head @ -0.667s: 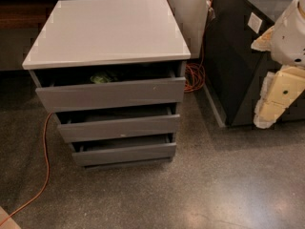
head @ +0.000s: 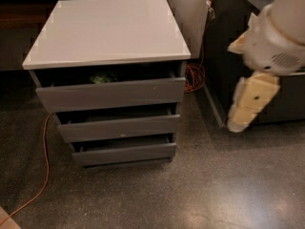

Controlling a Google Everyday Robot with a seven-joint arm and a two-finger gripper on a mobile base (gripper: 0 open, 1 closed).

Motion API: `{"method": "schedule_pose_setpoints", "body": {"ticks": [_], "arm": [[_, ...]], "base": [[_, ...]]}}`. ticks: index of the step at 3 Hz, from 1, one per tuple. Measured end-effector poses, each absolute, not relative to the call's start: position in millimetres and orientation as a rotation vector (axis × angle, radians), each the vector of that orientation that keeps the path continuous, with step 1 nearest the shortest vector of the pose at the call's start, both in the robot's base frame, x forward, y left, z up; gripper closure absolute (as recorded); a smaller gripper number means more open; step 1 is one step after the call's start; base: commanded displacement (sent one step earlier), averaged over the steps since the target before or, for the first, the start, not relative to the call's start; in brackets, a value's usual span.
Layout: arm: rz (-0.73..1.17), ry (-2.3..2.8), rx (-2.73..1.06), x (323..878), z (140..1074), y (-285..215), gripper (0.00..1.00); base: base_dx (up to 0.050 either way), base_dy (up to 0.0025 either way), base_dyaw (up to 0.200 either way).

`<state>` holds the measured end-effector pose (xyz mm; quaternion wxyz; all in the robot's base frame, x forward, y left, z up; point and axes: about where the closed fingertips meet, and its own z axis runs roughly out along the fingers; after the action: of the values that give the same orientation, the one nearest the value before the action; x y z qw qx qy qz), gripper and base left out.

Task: Pick green rice chip bag from top drawer and place on counter

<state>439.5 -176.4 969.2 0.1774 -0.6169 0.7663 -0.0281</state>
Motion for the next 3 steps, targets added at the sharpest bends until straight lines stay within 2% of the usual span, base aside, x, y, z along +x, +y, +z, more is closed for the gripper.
{"method": "schedule_pose_setpoints", "body": {"ticks": [1, 3], "arm": [[0.008, 2.03, -1.8, 448, 933, -110, 0.0], [0.075, 1.789, -1.845, 502, 873, -55, 0.0]], "base": [[0.0, 0.0, 0.0], [0.0, 0.0, 0.0]]}}
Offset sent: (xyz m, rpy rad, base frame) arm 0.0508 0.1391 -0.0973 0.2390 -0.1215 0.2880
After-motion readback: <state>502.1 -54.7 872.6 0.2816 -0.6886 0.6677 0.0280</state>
